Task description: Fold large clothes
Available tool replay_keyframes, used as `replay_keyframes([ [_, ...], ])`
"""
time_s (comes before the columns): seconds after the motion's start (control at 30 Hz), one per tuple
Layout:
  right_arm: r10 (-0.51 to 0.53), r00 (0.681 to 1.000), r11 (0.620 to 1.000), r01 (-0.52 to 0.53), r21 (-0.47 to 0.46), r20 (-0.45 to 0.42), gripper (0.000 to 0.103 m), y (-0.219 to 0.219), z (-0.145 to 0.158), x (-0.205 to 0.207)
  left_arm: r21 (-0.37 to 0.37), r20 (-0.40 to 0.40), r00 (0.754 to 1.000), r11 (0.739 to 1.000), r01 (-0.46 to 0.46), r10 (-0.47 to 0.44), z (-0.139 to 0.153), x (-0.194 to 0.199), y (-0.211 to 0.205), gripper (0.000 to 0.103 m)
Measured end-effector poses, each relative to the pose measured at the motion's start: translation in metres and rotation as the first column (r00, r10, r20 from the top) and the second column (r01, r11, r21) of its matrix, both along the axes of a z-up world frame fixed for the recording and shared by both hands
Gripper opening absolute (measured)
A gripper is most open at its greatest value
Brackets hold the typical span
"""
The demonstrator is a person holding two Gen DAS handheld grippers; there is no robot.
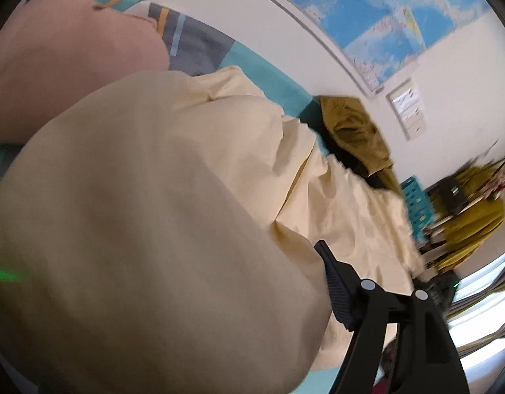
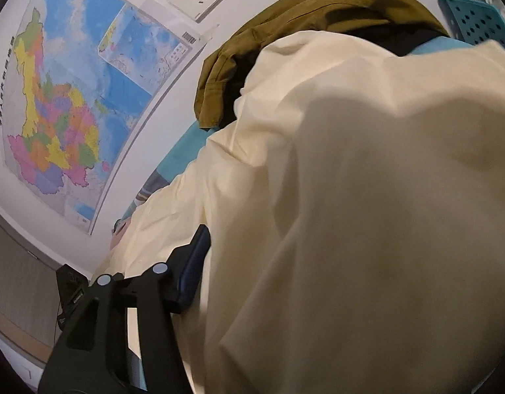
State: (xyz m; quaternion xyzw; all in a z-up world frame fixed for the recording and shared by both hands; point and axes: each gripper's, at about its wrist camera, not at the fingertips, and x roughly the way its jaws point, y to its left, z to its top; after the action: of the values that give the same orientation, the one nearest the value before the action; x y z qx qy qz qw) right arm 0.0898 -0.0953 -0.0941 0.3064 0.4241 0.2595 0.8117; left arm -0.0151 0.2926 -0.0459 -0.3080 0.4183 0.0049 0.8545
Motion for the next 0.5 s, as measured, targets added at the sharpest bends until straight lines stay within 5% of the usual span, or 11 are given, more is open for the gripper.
replay_keyframes([
  [0.17,0.022,0.999,1.000,-0.022,-0.014,0.029,0.042,0.003,0.005,0.001,0.077,-0.040,0.999,0.997,0.004,-0.001,0.000,0.004,-0.006,0.058],
  [0.37,0.027,1.000,0.999,-0.027,0.017,0.000,0.051,0.004,0.001,0.004,0.186,-0.037,0.999,0.982,-0.014,0.021,-0.002,0.005,-0.014,0.041],
  [0.5,0.042,0.999,0.999,-0.042,0.018,0.018,0.033,0.003,0.006,0.000,0.189,-0.040,0.999,0.982,-0.015,0.022,0.002,0.002,-0.017,0.027],
])
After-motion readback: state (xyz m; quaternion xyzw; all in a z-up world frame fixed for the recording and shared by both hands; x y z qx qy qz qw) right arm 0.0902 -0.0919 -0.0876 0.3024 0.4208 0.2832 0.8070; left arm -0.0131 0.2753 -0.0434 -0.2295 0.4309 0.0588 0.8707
